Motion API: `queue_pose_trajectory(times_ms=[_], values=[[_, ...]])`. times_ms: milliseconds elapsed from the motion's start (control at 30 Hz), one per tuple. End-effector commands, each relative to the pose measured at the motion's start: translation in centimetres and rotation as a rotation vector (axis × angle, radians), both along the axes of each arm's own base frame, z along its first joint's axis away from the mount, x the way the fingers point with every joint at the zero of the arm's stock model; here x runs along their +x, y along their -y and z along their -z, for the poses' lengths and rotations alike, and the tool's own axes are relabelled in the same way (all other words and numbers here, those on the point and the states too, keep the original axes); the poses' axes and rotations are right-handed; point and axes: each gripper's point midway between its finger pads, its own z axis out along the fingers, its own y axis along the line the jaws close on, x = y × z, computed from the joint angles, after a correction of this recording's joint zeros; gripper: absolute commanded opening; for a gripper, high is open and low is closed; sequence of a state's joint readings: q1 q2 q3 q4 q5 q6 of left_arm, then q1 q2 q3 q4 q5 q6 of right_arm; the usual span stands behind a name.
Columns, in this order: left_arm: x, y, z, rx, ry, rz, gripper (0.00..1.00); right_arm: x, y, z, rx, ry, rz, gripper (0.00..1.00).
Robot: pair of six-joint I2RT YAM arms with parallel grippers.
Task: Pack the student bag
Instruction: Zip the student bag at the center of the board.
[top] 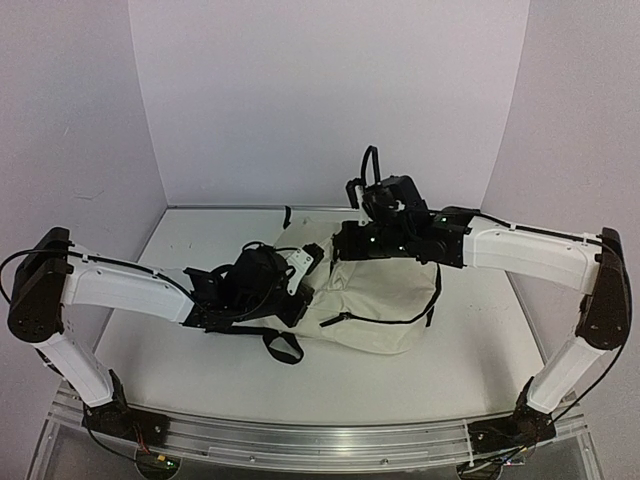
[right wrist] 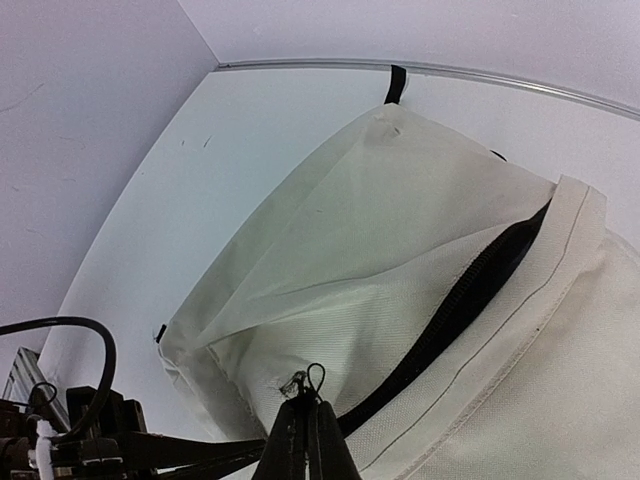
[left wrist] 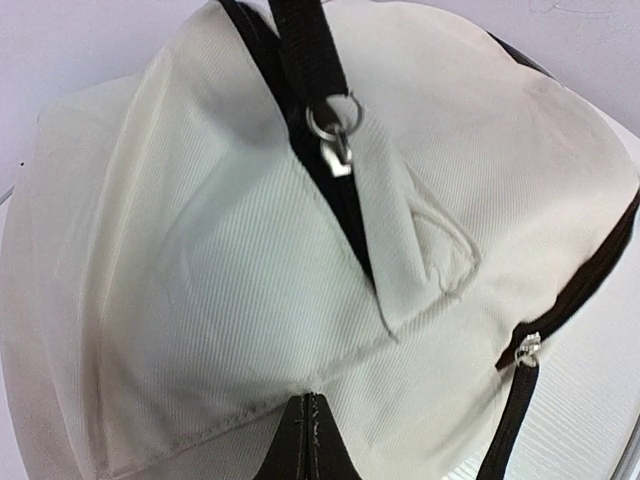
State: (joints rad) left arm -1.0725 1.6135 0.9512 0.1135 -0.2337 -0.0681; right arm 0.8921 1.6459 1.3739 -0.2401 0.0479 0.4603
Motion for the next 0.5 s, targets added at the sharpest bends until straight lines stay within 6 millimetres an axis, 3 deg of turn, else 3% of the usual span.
queue_pose_trajectory(times_ms=[0, 100, 233, 467], values=[[-0.1, -0.2, -3.0, -0.085, -0.003, -0.035, 0.05, 2.1, -1.2, -8.6, 0.208, 0.178, -0.008, 0.0], [0.1, 0.1, -7.0, -0.23, 0.003, -0.06, 0.23, 1.7, -1.9, -7.8, 0.216, 0.148, -0.04, 0.0], [0.6, 1.2, -8.9, -0.351, -0.026, -0.084, 0.41, 1.7, -2.1, -6.7, 0.218, 0.119, -0.04, 0.0], [1.5, 2.9, -8.4, -0.406, -0.082, -0.124, 0.42, 1.5, -2.2, -6.8, 0.244, 0.11, -0.043, 0.0]])
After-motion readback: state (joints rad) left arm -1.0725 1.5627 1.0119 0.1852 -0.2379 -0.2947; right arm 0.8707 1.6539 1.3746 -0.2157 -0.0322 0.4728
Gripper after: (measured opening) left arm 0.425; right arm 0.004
